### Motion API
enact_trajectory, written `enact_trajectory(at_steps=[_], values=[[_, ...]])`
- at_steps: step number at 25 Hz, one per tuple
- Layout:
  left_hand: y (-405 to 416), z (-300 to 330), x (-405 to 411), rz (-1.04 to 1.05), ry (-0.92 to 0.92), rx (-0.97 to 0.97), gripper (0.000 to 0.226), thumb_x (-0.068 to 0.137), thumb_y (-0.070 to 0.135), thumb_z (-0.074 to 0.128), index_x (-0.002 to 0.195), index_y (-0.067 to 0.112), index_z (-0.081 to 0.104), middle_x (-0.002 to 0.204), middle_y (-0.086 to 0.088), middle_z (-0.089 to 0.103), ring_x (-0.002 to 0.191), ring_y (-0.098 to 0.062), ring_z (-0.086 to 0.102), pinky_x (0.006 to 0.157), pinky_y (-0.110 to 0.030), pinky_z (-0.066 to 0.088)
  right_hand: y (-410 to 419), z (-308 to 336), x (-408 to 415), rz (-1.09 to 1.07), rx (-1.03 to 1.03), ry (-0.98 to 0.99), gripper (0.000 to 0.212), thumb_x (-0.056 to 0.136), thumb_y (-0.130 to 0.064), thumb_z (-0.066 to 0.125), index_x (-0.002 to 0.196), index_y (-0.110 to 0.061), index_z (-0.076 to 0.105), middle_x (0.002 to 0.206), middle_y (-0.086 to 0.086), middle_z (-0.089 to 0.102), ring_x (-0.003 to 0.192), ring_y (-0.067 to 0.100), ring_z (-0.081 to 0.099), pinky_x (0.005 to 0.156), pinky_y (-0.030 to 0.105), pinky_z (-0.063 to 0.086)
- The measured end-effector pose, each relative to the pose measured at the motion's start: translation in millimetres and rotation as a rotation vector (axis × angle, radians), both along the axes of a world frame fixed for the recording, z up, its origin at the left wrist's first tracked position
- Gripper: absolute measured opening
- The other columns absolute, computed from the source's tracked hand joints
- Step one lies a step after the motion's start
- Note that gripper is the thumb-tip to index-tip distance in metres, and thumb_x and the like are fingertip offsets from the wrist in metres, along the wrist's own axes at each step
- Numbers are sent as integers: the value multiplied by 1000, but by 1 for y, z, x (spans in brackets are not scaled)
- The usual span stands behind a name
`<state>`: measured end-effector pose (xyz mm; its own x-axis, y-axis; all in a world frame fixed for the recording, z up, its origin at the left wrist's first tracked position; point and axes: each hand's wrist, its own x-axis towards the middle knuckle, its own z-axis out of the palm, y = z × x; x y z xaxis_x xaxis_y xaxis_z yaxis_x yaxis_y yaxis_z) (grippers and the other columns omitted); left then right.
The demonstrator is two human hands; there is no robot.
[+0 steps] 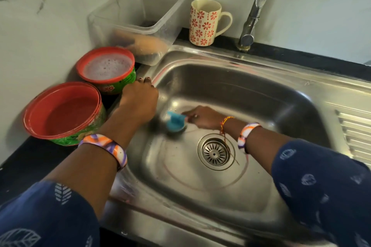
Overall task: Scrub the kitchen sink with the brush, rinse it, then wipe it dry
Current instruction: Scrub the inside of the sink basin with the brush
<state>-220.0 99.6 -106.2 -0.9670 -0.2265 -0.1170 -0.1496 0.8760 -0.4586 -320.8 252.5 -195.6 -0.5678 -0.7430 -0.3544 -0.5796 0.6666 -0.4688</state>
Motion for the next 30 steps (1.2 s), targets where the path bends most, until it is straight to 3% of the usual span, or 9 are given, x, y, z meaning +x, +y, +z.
enact_trajectory(at_steps=[3,6,8,10,13,17,19,24,30], values=[[0,0,0,-8,3,-2,45,91,16,53,134,5,44,133,-11,44,122,-27,48,85,-36,48,2,0,-7,-77,21,145,38,98,-22,44,134,-17,53,133,12,56,118,27,55,92,24,39],[0,0,1,-15,1,-19,43,91,13,50,133,5,44,132,-11,44,120,-26,49,82,-34,49,13,-5,46,209,-5,-190,34,95,-21,53,127,-14,59,112,11,69,76,14,64,71,15,43],[1,1,1,-25,0,-32,42,91,12,50,132,4,45,130,-12,46,118,-26,50,81,-34,49,21,-10,51,311,-6,-198,34,94,-23,54,127,-17,60,107,3,70,79,7,64,73,12,42],[2,3,1,-23,2,-40,43,91,13,51,132,2,44,129,-13,47,117,-27,51,83,-34,49,21,-11,19,144,-73,15,34,95,-22,53,128,-17,59,129,2,61,114,16,59,93,20,41],[6,4,2,-6,0,-40,46,92,18,54,133,2,43,129,-14,47,118,-28,50,84,-35,49,27,-5,-17,-263,20,204,38,96,-22,47,134,-20,52,138,8,52,126,28,50,102,28,38],[4,4,3,-26,-2,-68,42,91,13,50,131,3,46,127,-13,48,115,-28,53,81,-35,49,36,-8,44,131,-81,-144,31,94,-20,55,123,-12,63,129,4,60,96,1,65,88,12,43],[3,4,3,-31,-5,-65,41,90,11,50,130,3,47,127,-13,48,114,-28,53,80,-34,49,43,-12,54,287,-59,-145,33,95,-22,54,126,-15,61,123,5,65,92,8,65,82,12,45],[3,-1,3,-21,34,-30,45,92,18,51,134,5,43,133,-12,43,121,-27,48,84,-35,49,31,-13,-13,-297,-44,186,38,97,-21,46,134,-16,52,138,9,52,126,25,50,101,24,37],[-3,-6,1,-31,30,-30,50,91,17,51,139,7,40,143,-10,38,125,-25,45,81,-35,49,26,-16,67,336,-57,-223,35,95,-17,53,130,-12,56,88,-9,64,54,-20,53,60,-2,36]])
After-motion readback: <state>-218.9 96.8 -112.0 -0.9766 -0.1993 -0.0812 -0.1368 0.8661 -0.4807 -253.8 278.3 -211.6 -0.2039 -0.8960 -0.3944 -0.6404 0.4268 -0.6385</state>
